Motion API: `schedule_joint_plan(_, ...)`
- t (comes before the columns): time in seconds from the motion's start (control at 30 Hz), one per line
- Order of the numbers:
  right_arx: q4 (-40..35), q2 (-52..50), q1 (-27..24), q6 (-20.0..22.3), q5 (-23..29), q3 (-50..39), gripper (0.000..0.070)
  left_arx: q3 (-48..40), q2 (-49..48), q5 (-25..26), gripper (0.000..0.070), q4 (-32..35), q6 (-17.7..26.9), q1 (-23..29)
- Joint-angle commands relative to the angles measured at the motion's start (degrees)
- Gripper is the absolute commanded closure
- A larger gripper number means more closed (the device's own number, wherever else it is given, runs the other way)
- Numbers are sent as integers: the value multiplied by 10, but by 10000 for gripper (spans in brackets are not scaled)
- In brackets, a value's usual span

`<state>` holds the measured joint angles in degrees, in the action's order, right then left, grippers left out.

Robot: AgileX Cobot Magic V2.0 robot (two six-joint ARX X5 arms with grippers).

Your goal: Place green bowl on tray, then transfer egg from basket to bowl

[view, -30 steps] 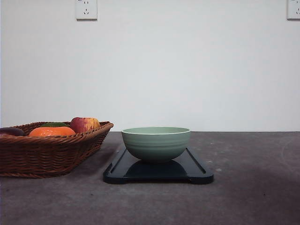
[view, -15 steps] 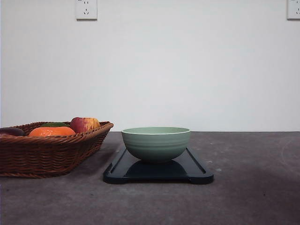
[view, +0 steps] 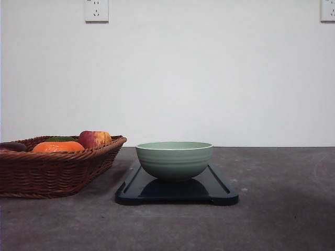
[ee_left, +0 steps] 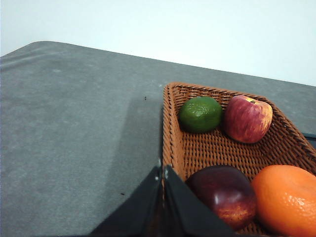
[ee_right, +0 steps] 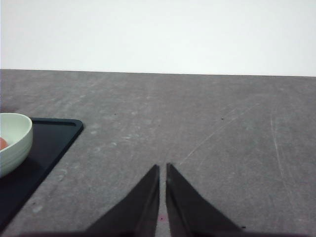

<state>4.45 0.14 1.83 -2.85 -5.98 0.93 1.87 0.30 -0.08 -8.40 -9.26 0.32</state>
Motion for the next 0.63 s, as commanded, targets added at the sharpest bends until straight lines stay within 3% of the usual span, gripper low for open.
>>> schedule_joint_plan(0.0, -7, 1, 0, -6, 0, -3, 683, -11, -1, -1, 700, 6, -3, 0)
schedule_joint_plan(0.6, -7, 1, 0, -6, 0, -3, 683, -11, -1, -1, 700, 6, -3, 0)
